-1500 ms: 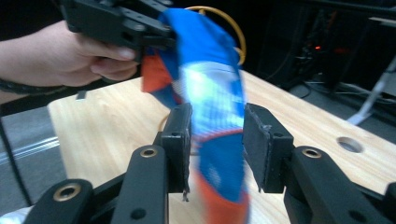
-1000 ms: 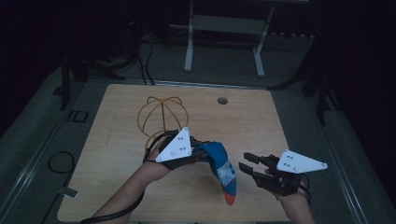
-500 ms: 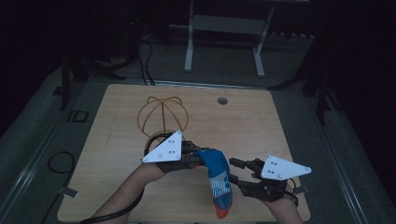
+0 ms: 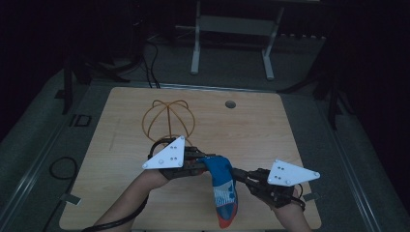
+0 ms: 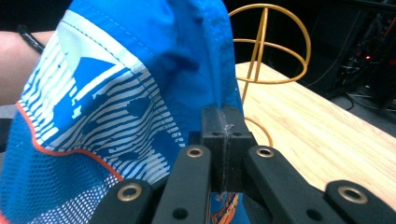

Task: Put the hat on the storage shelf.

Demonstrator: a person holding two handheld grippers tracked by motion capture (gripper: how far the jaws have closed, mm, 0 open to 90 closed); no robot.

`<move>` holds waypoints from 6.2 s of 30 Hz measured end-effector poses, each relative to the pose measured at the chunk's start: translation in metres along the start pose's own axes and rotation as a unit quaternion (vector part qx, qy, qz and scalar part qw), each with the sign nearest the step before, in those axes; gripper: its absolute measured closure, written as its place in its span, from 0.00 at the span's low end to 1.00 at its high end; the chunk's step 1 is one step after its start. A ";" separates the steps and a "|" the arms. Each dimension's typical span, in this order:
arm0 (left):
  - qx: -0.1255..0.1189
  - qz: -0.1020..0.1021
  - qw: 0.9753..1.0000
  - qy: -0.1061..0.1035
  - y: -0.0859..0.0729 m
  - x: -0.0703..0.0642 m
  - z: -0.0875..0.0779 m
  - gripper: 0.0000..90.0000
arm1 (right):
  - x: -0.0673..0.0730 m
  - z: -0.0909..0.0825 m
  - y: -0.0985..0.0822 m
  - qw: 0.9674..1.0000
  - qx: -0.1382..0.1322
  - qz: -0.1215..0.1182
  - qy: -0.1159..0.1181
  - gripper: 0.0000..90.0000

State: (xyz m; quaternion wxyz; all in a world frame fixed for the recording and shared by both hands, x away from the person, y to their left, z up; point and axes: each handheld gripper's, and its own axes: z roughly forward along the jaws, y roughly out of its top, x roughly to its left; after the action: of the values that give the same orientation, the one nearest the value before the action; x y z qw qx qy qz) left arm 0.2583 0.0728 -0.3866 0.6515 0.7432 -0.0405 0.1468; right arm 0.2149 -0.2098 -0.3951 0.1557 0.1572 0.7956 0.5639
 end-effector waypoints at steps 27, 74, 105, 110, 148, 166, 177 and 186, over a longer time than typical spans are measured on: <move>0.095 -0.011 0.994 0.058 0.000 -0.008 -0.015 0.56 | -0.016 -0.031 0.020 0.999 -0.031 0.015 -0.036 1.00; 0.139 -0.180 0.927 0.299 -0.147 -0.082 -0.114 0.02 | -0.070 0.067 0.132 0.996 -0.046 0.001 -0.070 1.00; 0.130 -0.191 0.921 0.313 -0.158 -0.084 -0.125 0.02 | -0.048 0.222 0.148 0.999 0.046 -0.007 -0.002 1.00; 0.132 -0.191 0.922 0.311 -0.159 -0.084 -0.124 0.02 | -0.056 0.219 0.136 0.999 0.051 0.010 -0.005 1.00; 0.131 -0.196 0.923 0.303 -0.161 -0.082 -0.123 0.02 | -0.077 0.178 0.096 0.998 0.037 0.056 -0.006 0.75; 0.132 -0.198 0.924 0.298 -0.162 -0.082 -0.121 0.02 | -0.078 0.154 0.081 0.998 0.025 0.063 -0.007 0.64; 0.133 -0.198 0.925 0.297 -0.163 -0.082 -0.120 0.02 | -0.076 0.142 0.063 0.997 0.026 0.068 0.000 0.51; 0.132 -0.198 0.925 0.296 -0.163 -0.083 -0.118 0.02 | -0.071 0.136 0.037 0.997 0.030 0.070 0.019 0.22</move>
State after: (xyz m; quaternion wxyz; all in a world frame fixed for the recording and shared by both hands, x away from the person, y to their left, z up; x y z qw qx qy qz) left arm 0.2006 0.2021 -0.5522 0.5457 0.7382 0.3221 0.2316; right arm 0.3395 -0.1132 -0.3982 0.0954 0.2064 0.8022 0.5521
